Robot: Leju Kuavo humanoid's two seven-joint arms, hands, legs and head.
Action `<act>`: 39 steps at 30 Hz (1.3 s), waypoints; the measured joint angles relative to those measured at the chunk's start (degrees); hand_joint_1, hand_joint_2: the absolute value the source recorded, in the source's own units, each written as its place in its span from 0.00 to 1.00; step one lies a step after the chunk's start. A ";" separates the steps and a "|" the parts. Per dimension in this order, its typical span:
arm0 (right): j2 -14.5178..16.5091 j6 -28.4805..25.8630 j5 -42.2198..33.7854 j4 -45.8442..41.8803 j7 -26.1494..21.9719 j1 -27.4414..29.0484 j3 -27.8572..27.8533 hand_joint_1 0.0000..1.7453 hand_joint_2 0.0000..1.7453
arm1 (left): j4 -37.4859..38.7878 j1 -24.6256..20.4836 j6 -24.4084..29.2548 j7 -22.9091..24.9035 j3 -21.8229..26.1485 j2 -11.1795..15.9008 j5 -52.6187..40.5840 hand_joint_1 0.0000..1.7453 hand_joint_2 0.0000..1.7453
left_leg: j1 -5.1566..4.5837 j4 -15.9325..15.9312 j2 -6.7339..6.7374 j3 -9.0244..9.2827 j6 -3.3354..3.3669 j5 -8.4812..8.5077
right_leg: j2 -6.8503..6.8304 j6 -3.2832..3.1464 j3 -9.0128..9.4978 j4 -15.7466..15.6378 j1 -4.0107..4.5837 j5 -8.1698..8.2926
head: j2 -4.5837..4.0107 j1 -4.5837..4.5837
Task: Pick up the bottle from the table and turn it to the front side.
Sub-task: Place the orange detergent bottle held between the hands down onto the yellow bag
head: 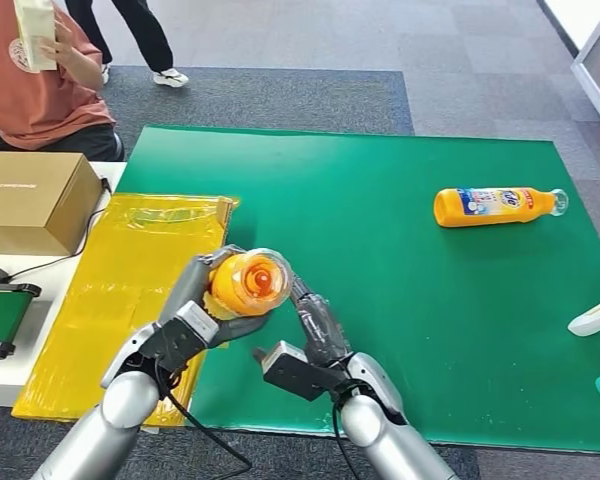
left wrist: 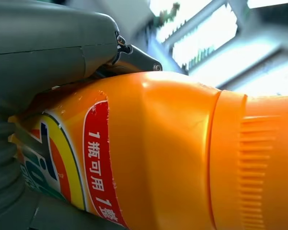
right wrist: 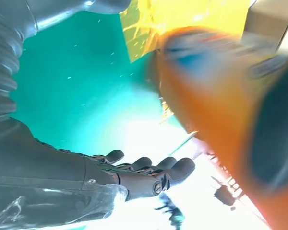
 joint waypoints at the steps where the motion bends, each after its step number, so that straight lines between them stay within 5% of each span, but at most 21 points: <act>1: -0.02 -0.11 -0.64 -0.57 0.49 0.39 -0.89 0.00 1.00 | -0.84 0.67 3.25 -0.05 0.49 -0.19 -4.96 1.00 1.00 | 0.00 0.00 0.00 0.00 0.00 -0.01 | 0.00 0.00 0.00 0.00 0.00 -0.01 | 0.00 0.01; 9: -0.02 -3.21 -6.70 -8.78 1.14 2.11 -10.39 0.00 1.00 | -1.15 5.51 16.28 4.09 5.19 -0.91 -26.12 1.00 1.00 | -0.01 0.00 0.00 0.00 0.03 -0.03 | -0.01 -0.01 0.00 -0.01 -0.01 -0.01 | 0.01 0.00; 14: -0.01 -2.64 -11.58 -17.84 -2.36 2.46 -13.37 0.00 1.00 | 6.88 5.79 21.76 7.29 8.43 -1.91 -41.66 1.00 1.00 | 0.00 0.00 0.00 0.01 0.02 -0.02 | 0.00 -0.01 -0.01 -0.01 -0.01 -0.01 | 0.01 0.00; 29: -1.77 3.79 -18.97 -39.99 -7.70 3.17 -4.99 0.00 1.00 | 42.29 -3.91 29.82 7.00 9.27 -3.81 -56.88 0.99 1.00 | 0.00 0.00 0.01 0.00 0.01 -0.01 | 0.00 -0.02 -0.01 0.00 0.00 -0.01 | 0.00 -0.01; 33: -2.49 4.14 -18.95 -40.96 -7.34 3.07 -3.17 0.00 1.00 | 46.44 -6.04 32.07 7.19 9.29 -4.32 -57.80 0.00 1.00 | 0.00 0.00 0.01 0.00 0.00 0.00 | 0.00 -0.02 0.00 0.00 0.00 -0.01 | 0.01 0.00; 34: -2.65 4.17 -18.87 -40.98 -7.28 3.07 -2.88 0.00 1.00 | 47.00 -6.24 32.28 7.08 9.35 -4.47 -57.23 0.00 1.00 | 0.00 0.00 0.01 0.00 0.00 0.00 | 0.00 -0.01 0.00 0.00 0.00 0.00 | 0.01 0.00; 38: -3.32 4.80 -17.91 -40.99 -6.90 3.34 -2.07 0.00 1.00 | 47.53 -6.04 30.72 5.15 10.43 -5.35 -51.94 0.00 0.00 | 0.00 0.00 0.01 0.00 0.00 0.00 | 0.00 0.01 0.01 0.00 0.00 0.01 | 0.01 0.00; 39: -3.51 5.11 -17.57 -40.99 -6.71 3.47 -1.98 0.00 1.00 | 47.27 -5.79 30.17 4.75 10.68 -5.53 -51.00 0.00 0.00 | 0.00 0.00 0.01 0.00 0.00 0.00 | 0.00 0.01 0.02 0.00 0.00 0.01 | 0.01 0.00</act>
